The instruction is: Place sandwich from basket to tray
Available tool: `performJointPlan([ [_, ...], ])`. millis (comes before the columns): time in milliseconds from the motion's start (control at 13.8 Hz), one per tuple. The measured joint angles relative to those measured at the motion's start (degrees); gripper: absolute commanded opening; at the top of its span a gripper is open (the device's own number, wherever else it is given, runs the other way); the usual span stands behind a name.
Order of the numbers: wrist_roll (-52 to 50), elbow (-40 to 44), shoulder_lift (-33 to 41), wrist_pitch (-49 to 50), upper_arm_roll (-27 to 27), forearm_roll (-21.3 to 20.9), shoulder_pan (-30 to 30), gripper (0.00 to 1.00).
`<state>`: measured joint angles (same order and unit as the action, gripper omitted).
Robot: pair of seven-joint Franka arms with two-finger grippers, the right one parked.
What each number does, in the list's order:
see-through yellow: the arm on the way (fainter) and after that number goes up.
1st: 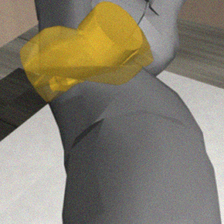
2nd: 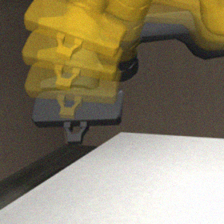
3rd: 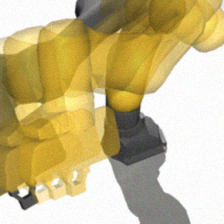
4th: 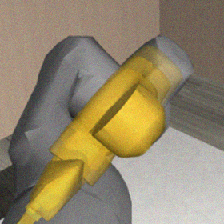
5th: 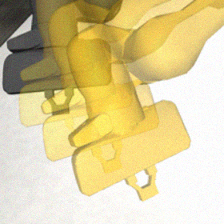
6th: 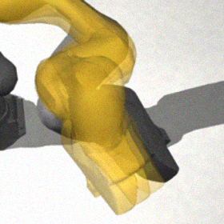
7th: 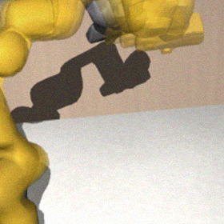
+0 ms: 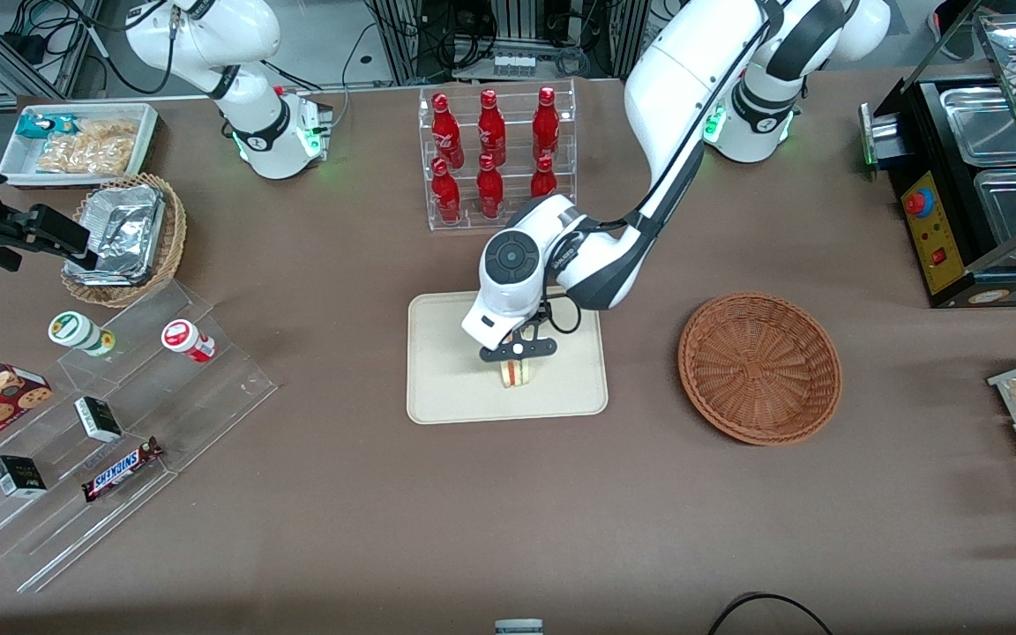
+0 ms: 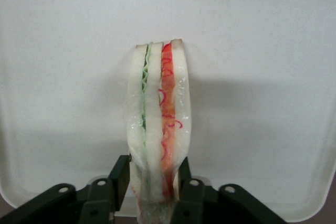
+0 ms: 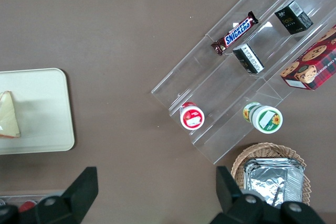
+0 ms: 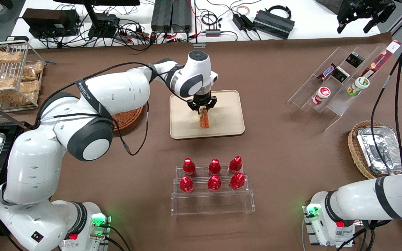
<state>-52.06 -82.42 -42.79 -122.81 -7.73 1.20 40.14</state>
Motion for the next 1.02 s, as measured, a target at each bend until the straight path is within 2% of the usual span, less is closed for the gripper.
performJointPlan([
  [218,0.0,2.4,1.9,4.1,0.5,0.0,-0.1,1.0],
  [655,1.0,3.1,12.1,16.4,1.8,-0.3,-1.4,1.0],
  [800,3.7,3.0,14.1,21.3,2.0,-0.5,-3.3,1.0],
  [1018,9.2,2.3,16.8,28.9,2.1,-0.6,-9.4,1.0],
])
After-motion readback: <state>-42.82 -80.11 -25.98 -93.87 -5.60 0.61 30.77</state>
